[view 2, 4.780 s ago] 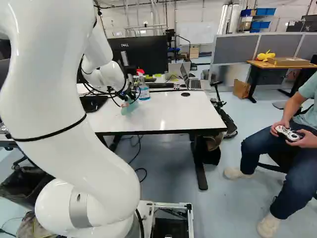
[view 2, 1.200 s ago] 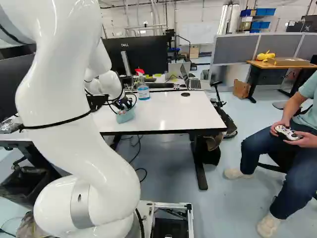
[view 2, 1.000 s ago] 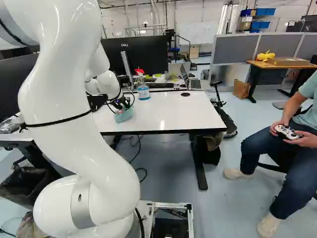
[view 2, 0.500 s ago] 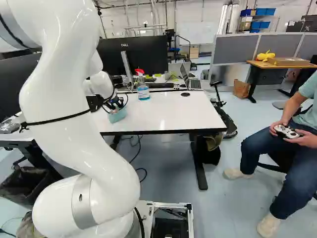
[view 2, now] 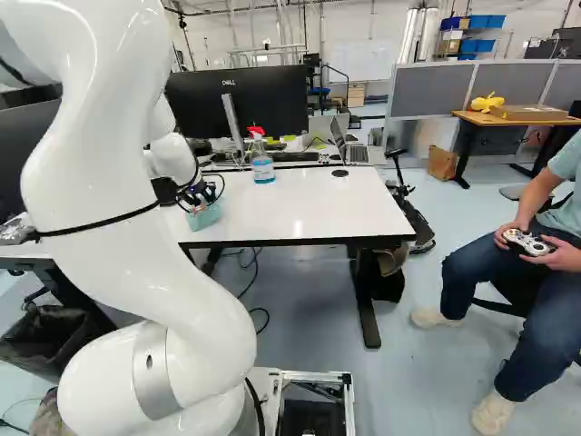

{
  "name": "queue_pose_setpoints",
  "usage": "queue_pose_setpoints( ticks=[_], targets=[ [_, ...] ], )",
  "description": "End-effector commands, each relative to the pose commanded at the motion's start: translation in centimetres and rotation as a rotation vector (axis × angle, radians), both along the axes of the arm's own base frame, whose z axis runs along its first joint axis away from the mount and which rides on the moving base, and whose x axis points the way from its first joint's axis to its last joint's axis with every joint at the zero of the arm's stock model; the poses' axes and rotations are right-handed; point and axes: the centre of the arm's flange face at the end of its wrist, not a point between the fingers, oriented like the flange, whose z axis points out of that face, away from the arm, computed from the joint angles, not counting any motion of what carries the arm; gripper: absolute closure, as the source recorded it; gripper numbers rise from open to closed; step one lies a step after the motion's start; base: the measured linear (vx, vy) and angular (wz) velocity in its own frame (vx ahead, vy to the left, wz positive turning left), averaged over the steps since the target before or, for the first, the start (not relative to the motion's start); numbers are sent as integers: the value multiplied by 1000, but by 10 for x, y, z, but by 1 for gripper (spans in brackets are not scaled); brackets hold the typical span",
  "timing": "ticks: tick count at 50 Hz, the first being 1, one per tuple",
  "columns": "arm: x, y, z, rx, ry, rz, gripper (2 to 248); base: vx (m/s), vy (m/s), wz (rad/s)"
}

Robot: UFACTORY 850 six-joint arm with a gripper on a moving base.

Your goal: Clean the table with the green towel

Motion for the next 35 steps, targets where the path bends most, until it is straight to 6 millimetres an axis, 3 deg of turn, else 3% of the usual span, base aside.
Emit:
queue_pose_setpoints(
  ticks=[19,35],
  targets=[
    [-31,-16,1,-6,12,-2,193,0,0,0],
    [-39,-43,1,-8,17,-48,193,0,0,0]
  ],
)
